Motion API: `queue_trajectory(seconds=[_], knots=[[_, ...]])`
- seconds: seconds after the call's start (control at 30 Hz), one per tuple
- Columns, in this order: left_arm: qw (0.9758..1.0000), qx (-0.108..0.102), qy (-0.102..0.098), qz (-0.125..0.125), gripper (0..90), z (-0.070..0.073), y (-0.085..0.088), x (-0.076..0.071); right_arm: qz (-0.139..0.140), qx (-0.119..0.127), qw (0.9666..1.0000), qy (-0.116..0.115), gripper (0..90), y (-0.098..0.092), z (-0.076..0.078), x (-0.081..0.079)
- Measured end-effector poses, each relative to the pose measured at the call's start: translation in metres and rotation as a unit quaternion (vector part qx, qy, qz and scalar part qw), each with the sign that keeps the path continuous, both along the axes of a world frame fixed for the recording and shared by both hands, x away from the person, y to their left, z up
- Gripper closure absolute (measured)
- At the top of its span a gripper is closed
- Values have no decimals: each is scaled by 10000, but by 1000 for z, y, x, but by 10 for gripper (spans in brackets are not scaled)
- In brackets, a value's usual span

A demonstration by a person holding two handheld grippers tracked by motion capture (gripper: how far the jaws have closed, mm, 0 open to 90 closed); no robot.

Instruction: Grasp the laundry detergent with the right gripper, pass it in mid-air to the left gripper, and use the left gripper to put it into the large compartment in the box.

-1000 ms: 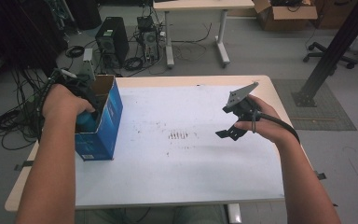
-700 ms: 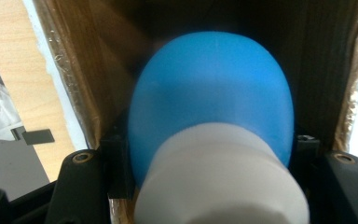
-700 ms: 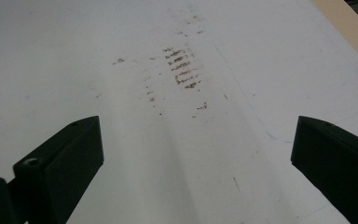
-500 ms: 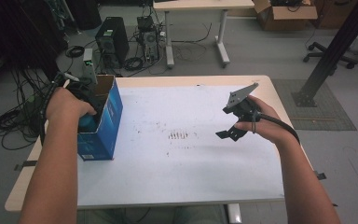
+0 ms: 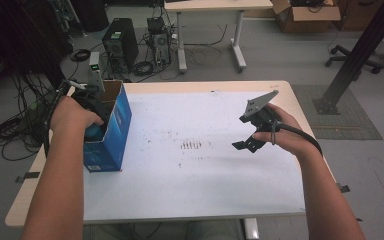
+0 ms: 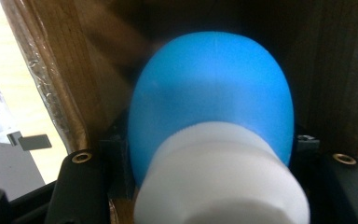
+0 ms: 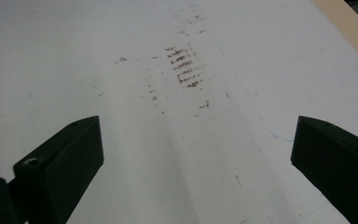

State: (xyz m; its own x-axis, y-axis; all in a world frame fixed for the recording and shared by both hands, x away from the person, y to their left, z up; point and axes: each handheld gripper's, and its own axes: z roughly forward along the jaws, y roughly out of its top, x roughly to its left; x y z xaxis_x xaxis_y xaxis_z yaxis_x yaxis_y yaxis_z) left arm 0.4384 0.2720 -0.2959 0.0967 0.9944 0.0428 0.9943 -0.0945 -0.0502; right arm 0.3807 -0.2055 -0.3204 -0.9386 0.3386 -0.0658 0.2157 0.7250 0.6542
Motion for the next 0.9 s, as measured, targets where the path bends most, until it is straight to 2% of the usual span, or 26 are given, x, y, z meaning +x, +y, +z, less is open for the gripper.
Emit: queue_trajectory(seconds=[0.1, 0.23, 0.57, 0.77, 0.9], knots=[[10000, 11, -51, -51, 377, 0, -1, 0, 22, 9, 10000, 18, 24, 0, 1, -1], [10000, -9, 4, -4, 377, 0, 1, -1, 23, -2, 10000, 36, 24, 0, 1, -2], [10000, -1, -19, 16, 375, 0, 0, -1, 11, 5, 10000, 60, 24, -2, 0, -3], [9997, -177, 5, 142, 357, 2, 3, -2, 24, -1, 10000, 77, 24, -2, -1, -3], [9997, -191, -37, 159, 346, 6, 5, -3, 44, -3, 10000, 71, 24, -1, -2, -3]])
